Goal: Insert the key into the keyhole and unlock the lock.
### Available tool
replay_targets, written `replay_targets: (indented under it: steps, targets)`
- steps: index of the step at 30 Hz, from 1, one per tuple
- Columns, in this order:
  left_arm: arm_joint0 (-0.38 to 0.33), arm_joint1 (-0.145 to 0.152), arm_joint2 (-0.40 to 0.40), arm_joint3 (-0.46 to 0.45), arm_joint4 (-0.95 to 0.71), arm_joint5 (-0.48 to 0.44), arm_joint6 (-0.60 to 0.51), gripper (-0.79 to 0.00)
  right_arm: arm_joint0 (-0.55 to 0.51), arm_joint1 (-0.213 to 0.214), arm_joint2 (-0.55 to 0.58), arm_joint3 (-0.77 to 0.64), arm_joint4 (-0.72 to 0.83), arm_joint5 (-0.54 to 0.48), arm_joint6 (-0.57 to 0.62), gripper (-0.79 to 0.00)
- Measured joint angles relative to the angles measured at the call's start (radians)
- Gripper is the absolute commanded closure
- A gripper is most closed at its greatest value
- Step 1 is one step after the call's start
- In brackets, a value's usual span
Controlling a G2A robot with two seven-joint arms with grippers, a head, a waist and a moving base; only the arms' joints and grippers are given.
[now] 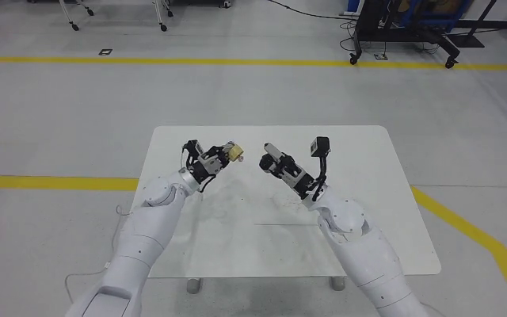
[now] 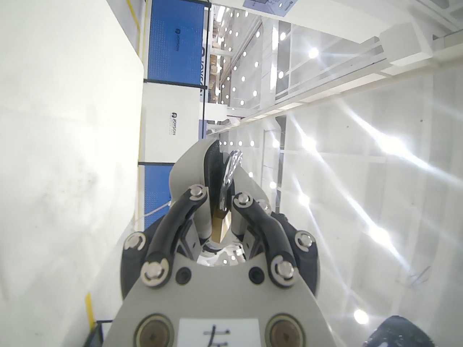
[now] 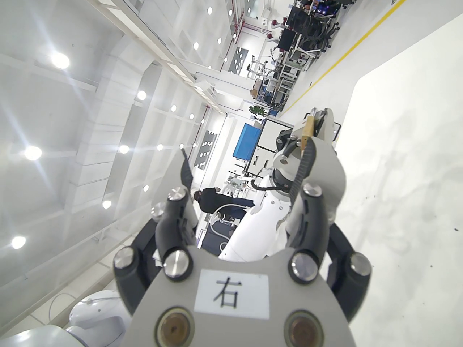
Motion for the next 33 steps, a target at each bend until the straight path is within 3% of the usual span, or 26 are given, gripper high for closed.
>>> replay_targets:
  steps: [2,5,10,12,14,16,18,26,33]
  targets:
    - [0.009,-0.005,-0.002,0.009,-0.022,-0.061,0.014,0.000,-0.015,-0.003,-0.006,0.008,0.031,0.011,0.010,-0.785]
    - [0.023,-0.014,-0.002,0.024,-0.071,-0.138,0.013,0.000,-0.035,-0.009,-0.015,0.044,0.230,0.044,0.102,-0.785]
    - [0.019,-0.021,0.012,0.007,-0.091,-0.161,-0.040,0.000,-0.028,-0.010,-0.016,0.095,0.443,0.118,0.253,-0.785]
    - [0.014,-0.024,0.021,0.000,-0.083,-0.170,-0.056,0.000,-0.019,-0.011,-0.020,0.107,0.476,0.140,0.292,-0.622]
    - [0.012,-0.026,0.029,-0.005,-0.084,-0.186,-0.080,0.000,-0.009,-0.012,-0.025,0.118,0.484,0.150,0.305,-0.548]
    - [0.009,-0.029,0.031,-0.001,-0.100,-0.200,-0.111,0.000,0.006,-0.014,-0.035,0.134,0.482,0.163,0.303,-0.382]
    - [0.003,-0.029,0.032,0.011,-0.105,-0.204,-0.137,0.000,0.021,-0.017,-0.047,0.150,0.485,0.174,0.300,-0.336]
    - [-0.004,-0.031,0.034,0.028,-0.117,-0.214,-0.210,0.000,0.058,-0.027,-0.080,0.194,0.488,0.183,0.283,-0.274]
    - [0.007,-0.028,0.025,0.026,-0.120,-0.216,-0.234,0.000,0.063,-0.033,-0.096,0.195,0.483,0.171,0.259,-0.271]
